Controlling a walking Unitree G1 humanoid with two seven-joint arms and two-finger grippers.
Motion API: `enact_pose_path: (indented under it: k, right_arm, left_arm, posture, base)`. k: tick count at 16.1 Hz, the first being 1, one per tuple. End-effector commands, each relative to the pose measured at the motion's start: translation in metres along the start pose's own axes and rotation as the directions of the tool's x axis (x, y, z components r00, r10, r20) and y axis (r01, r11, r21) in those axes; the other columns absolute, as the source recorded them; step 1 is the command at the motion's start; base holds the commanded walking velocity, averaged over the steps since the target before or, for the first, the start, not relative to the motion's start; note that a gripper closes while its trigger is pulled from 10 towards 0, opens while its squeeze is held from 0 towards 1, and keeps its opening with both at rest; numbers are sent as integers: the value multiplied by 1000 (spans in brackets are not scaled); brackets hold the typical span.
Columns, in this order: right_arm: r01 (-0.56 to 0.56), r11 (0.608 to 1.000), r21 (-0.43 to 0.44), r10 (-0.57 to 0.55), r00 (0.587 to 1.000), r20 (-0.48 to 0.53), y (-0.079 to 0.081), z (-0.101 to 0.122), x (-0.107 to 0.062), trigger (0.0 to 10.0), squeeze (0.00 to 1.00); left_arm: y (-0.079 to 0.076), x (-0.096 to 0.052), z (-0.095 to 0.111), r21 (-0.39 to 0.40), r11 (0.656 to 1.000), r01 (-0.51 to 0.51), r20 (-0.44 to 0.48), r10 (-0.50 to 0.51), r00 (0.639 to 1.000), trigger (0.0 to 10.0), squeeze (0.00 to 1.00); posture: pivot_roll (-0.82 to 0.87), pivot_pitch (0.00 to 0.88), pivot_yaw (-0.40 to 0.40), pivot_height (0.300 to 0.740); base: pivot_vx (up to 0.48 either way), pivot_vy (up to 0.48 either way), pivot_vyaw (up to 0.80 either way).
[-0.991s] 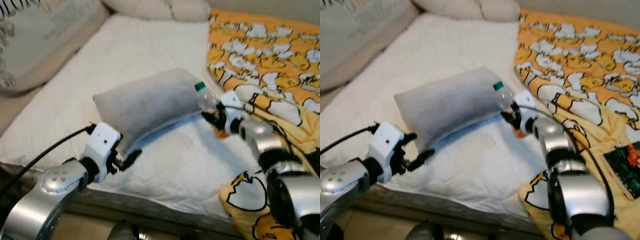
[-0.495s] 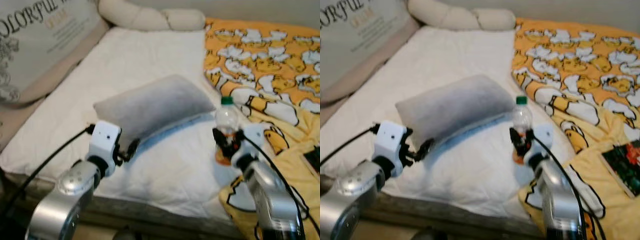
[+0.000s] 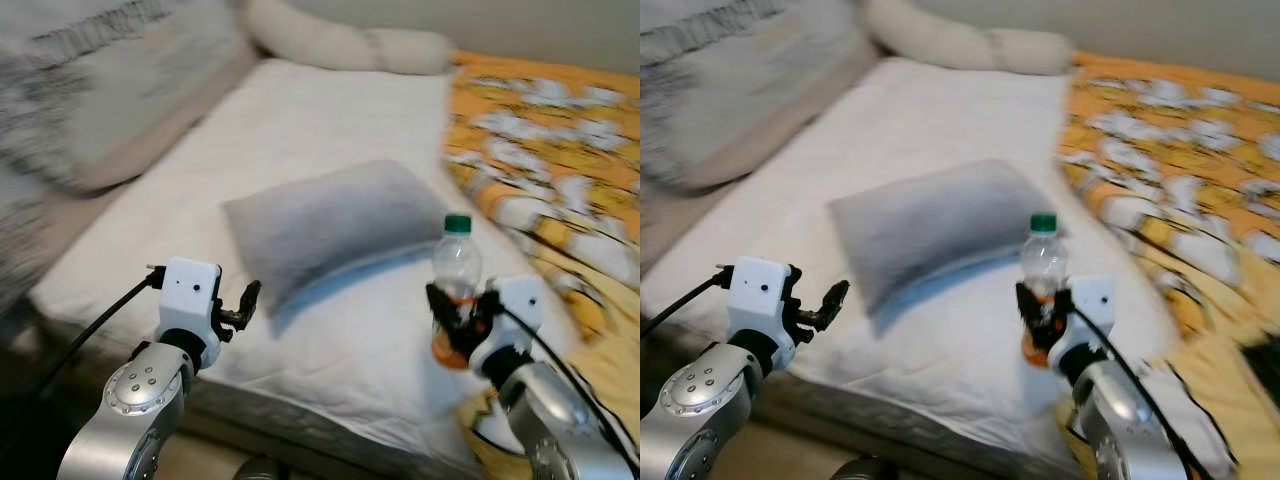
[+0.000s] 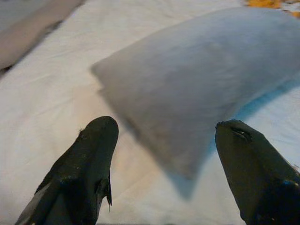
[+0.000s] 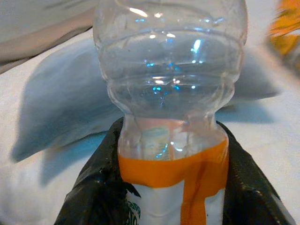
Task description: Clean up the room
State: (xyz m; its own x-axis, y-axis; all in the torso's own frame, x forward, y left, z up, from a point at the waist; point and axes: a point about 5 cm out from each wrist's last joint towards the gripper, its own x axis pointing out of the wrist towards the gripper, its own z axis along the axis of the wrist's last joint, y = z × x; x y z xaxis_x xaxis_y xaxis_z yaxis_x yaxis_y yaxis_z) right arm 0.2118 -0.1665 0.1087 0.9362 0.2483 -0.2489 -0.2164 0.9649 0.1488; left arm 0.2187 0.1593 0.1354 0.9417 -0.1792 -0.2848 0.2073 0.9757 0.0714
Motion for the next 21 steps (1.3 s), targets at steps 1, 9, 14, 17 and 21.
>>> enact_pose_path:
  k: [1,9,14,17,21]
  right_arm:
    - [-11,1000,7,11,1000,-4,4,2,-3,10000,0]
    - [22,995,95,-15,997,-79,2,-16,-2,10000,0]
    - [2,995,101,9,995,-104,-1,-14,5,10000,0]
    - [-36,995,98,49,991,-128,1,-15,3,10000,0]
    - [-3,996,91,13,993,-118,-3,-14,6,10000,0]
  left_arm:
    - [1,0,-1,17,1000,-6,1,6,1000,10000,0]
    - [1,23,3,35,999,26,16,-27,1000,10000,0]
    - [1,27,1,51,998,21,9,-22,1000,10000,0]
    - [3,25,0,52,999,5,6,-5,1000,10000,0]
    - [3,24,0,38,999,-20,21,20,1000,10000,0]
  posture:
    - [-10,0,43,740]
    - [-39,0,87,740]
    - [-21,0,64,740]
    - [-11,0,51,740]
    - [-1,0,38,740]
  base:
    - [0,0,800]
    - [0,0,800]
    - [0,0,800]
    - [0,0,800]
    - [0,0,800]
